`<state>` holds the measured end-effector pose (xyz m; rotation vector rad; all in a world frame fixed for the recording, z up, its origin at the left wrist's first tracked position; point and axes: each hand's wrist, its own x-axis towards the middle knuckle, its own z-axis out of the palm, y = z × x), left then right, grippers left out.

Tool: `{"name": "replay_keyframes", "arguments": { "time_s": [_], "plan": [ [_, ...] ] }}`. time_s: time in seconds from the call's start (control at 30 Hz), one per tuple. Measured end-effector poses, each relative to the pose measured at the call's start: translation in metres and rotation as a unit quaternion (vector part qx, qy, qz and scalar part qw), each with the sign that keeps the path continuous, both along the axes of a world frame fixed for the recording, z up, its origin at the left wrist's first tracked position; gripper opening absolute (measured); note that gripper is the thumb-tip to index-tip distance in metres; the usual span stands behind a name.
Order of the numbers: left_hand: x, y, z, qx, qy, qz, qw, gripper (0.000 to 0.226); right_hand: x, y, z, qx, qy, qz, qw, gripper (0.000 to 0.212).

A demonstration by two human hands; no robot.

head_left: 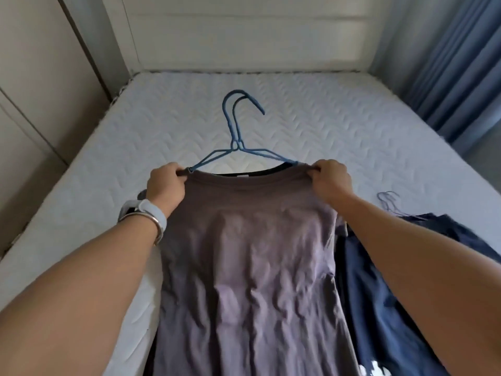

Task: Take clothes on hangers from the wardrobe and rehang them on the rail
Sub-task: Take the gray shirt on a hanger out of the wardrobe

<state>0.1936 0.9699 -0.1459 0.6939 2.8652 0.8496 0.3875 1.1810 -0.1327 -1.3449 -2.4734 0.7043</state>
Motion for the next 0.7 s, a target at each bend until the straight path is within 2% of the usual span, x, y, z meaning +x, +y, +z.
{"name": "replay_keyframes", "arguments": {
  "time_s": [0.07,0.13,0.27,0.33,0.5,0.7],
  "plan": [
    [-0.01,0.018,-0.034,0.014,-0.025,-0.022,0.999,0.033,-0.019,0.008,-0.034,-0.034,0.032,0.02,0.999,0.039],
    [-0.01,0.029,-0.068,0.006,-0.078,-0.067,0.995,0.043,-0.026,0.007,-0.066,-0.055,0.011,0.058,0.997,0.047],
    [0.015,0.011,-0.128,-0.044,-0.14,-0.079,0.986,0.04,0.003,-0.013,-0.119,-0.072,-0.086,0.083,0.99,0.029],
    [0.033,-0.006,-0.143,-0.066,-0.163,-0.079,0.981,0.037,0.027,-0.024,-0.133,-0.111,-0.097,0.068,0.987,0.028],
    [0.085,-0.053,-0.139,-0.035,-0.234,-0.064,0.97,0.025,0.086,-0.052,-0.119,-0.184,-0.082,0.033,0.979,0.027],
    [0.185,-0.129,-0.088,0.029,-0.323,-0.059,0.944,0.016,0.203,-0.11,-0.074,-0.266,-0.073,0.013,0.961,0.02]
  ]
}}
